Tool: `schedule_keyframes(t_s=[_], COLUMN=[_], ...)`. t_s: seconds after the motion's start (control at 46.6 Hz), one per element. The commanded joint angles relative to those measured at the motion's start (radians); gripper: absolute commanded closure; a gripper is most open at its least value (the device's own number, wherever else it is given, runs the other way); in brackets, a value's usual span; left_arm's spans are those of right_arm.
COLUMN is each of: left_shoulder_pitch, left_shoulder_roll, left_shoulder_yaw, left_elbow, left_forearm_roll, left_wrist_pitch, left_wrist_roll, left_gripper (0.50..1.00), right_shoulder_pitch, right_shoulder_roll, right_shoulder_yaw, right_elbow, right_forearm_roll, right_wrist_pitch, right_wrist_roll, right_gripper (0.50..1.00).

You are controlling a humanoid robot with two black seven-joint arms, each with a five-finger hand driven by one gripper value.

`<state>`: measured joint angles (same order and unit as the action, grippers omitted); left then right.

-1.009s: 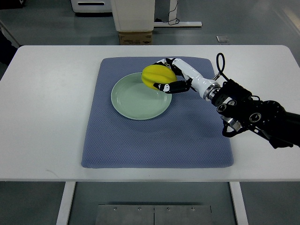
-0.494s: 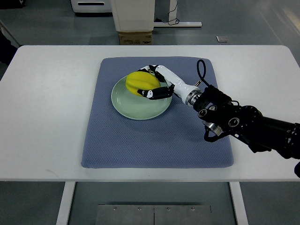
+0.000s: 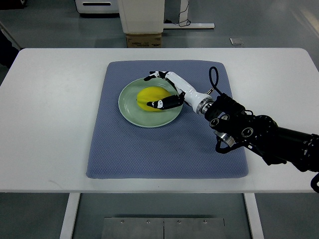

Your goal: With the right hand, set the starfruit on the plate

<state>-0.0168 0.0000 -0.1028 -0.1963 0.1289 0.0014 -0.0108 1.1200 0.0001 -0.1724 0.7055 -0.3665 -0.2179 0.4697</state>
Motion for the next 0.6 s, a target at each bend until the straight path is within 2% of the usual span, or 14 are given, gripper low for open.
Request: schedule_keyframes(t_s=[0.0,0.15,0.408,0.579], left_shoulder_pitch=[0.0,0.0,0.0,0.0], left_shoulder_roll=[0.0,0.0,0.0,0.0], left_shoulder_yaw=[0.0,0.0,0.0,0.0], left_elbow=[0.0,0.0,0.0,0.0], left_forearm_roll=[0.0,0.0,0.0,0.0], left_wrist_pitch=[0.0,0.0,0.0,0.0], left_wrist_roll=[0.0,0.0,0.0,0.0], left_gripper=[0.5,0.5,0.5,0.5], right_shoulder_pitch=[0.003,0.009,-0.005,-0.026], right_shoulder_roll=[0.0,-0.005,-0.009,-0.009], right_shoulder_yaw=[0.002,0.014,0.2,0.225], right_elbow=[0.002,0.002,0.0,0.002], right_forearm_roll=[0.0,0.0,0.0,0.0], right_wrist_pitch=[0.0,0.0,-0.003,-0.003], right_wrist_roll=[0.0,0.0,-0.005,-0.003], right_gripper=[0.5,0.5,0.5,0.5])
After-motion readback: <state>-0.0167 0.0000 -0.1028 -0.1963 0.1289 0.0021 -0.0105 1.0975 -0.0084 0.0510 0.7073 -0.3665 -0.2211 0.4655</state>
